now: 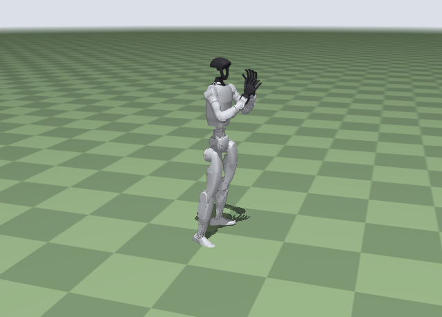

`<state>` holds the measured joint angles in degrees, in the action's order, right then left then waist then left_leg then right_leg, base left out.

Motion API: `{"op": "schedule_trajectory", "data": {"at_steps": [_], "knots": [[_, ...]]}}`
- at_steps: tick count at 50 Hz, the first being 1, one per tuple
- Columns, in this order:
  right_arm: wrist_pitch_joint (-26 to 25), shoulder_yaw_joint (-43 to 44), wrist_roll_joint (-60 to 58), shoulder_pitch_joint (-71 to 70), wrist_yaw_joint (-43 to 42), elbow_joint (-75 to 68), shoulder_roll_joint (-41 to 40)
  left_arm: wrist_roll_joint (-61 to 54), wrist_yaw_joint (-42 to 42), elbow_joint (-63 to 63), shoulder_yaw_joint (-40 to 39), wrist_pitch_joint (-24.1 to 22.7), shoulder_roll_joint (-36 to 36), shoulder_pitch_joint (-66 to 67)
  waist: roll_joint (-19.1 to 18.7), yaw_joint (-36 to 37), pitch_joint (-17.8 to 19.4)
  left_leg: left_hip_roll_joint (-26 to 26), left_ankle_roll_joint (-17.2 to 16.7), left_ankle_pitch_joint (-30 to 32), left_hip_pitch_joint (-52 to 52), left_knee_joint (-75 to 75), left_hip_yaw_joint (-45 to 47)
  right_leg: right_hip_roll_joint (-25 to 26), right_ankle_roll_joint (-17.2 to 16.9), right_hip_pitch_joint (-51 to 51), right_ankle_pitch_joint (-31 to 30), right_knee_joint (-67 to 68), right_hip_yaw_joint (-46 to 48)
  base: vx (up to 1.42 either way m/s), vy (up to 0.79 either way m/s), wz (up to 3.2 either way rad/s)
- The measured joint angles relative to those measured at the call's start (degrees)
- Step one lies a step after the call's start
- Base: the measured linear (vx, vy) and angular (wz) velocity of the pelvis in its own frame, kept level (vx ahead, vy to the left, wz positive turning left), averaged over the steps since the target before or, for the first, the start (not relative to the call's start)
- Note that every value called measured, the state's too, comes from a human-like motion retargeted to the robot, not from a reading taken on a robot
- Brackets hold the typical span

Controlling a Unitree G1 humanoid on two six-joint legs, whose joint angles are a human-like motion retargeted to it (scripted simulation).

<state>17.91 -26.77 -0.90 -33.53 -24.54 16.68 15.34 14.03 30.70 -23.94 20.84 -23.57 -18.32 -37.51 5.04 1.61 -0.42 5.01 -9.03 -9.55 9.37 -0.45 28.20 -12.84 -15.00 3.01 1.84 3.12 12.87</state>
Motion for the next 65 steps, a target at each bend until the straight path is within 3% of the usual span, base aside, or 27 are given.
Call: {"op": "schedule_trajectory", "data": {"at_steps": [3, 7, 15, 20, 26, 31, 38, 41, 44, 49, 57, 65], "knots": [[-0.43, -1.05, 3.13, 1.16, 2.39, -5.85, -1.84, 3.75, 1.20, -4.72, -1.12, 0.50, 0.13, -3.43, -0.28, 0.14, 0.04, 0.01, -0.05, -0.13, 0.12, 0.04, 0.24, 0.02, 0.00, -0.08, 0.00, 0.10, -0.28, 0.00, 0.00, 0.00], [2.40, 0.11, 2.36, -0.95, 0.23, 1.13, -2.94, 3.90, 2.22, -4.79, -1.19, -0.39, -1.72, -0.99, -0.56, 0.33, 0.16, 0.19, 0.22, -0.04, 0.16, -0.11, 0.89, 0.39, 0.00, -0.53, -0.19, -0.03, -0.97, 0.00, 0.00, 0.00], [4.89, 4.90, 2.68, -8.88, -1.94, 20.75, -3.78, -13.55, -8.31, 13.06, 3.80, -0.80, -3.02, 8.39, -0.07, 0.11, 0.24, 0.21, 1.03, 0.32, -0.02, -0.39, 1.11, 0.62, 0.00, -0.86, -0.38, -0.38, -1.16, 0.00, 0.00, 0.00], [3.11, 3.43, 1.54, -3.85, -2.04, 12.01, -1.38, -7.31, -4.59, 4.96, 2.17, -2.28, -1.47, 4.72, 0.31, -0.05, 0.25, 0.19, 0.47, 0.19, 0.00, -0.23, 0.80, 0.45, 0.00, -0.58, -0.33, -0.24, -0.84, 0.00, 0.00, 0.00], [-1.31, -0.37, 2.31, -0.48, 2.04, -7.11, -1.93, 1.74, -1.31, -5.24, -0.70, 0.37, 0.80, -3.72, 0.09, 0.47, 0.29, 0.24, 0.03, -0.13, 0.43, -0.09, 1.01, 0.43, 0.00, -0.34, -0.25, 0.03, -1.05, 0.00, 0.00, 0.00], [2.20, 1.37, 0.55, -0.84, -0.53, 3.46, -3.37, 1.28, -0.01, -1.15, -1.58, 0.22, 0.09, -1.35, -0.14, 0.45, 0.45, 0.53, 0.23, 0.07, 0.36, -0.22, 1.24, 0.87, 0.00, -0.59, -0.38, -0.12, -1.25, 0.00, 0.00, 0.00], [3.92, 3.82, -1.28, -5.27, -0.29, 20.92, -3.12, -13.14, -6.59, 17.68, 0.94, 0.76, 0.05, 5.28, 0.11, -0.23, 0.75, 0.50, 0.69, 0.40, 0.34, -0.45, 1.22, 0.95, 0.00, -0.62, -0.36, -0.30, -1.16, 0.00, 0.00, 0.00], [3.34, 5.10, -2.58, -7.39, -1.11, 17.79, -2.24, -14.69, -7.17, 15.69, 1.84, -0.95, 0.06, 8.36, -0.04, -0.73, 0.95, 0.42, 0.76, 0.36, 0.51, -0.47, 1.48, 0.90, 0.00, -0.67, -0.45, -0.25, -1.51, 0.00, 0.00, 0.00], [0.90, 6.45, -2.39, -11.02, -2.94, 5.80, -2.10, -12.04, -6.89, 8.15, 2.85, -2.01, -0.61, 9.79, -0.19, -0.81, 1.16, 0.35, 0.79, 0.23, 0.77, -0.47, 1.87, 0.85, 0.00, -0.75, -0.55, -0.07, -1.98, 0.00, 0.00, 0.00], [-2.31, 5.63, -1.35, -10.77, -4.44, -9.87, -2.19, -3.19, -5.57, 0.95, 3.92, -1.01, -0.39, 1.82, 0.04, 0.43, 0.47, 0.58, 0.41, 0.06, 0.50, -0.34, 1.80, 1.02, 0.00, -0.85, -0.73, -0.14, -1.82, 0.00, 0.00, 0.00], [2.07, 1.97, -0.61, 3.96, 1.22, 6.20, -0.84, 0.66, 0.52, 11.38, 0.39, 2.71, 6.14, -12.67, 0.24, -0.29, 0.95, 0.05, -0.50, 0.52, -0.55, -0.30, -0.75, 0.08, 0.00, -0.07, -0.18, -0.21, 0.82, 0.00, 0.01, 0.28], [-0.18, 7.20, -3.45, -16.60, -6.11, 6.09, -4.88, -8.49, -4.36, 8.01, 3.57, -0.88, 1.72, 5.51, -0.66, -0.19, 1.10, 0.55, 0.85, 0.24, 0.09, -0.40, 2.27, 1.15, 0.00, -1.46, -0.93, -0.55, -2.33, 0.00, -0.03, -0.32]]}}
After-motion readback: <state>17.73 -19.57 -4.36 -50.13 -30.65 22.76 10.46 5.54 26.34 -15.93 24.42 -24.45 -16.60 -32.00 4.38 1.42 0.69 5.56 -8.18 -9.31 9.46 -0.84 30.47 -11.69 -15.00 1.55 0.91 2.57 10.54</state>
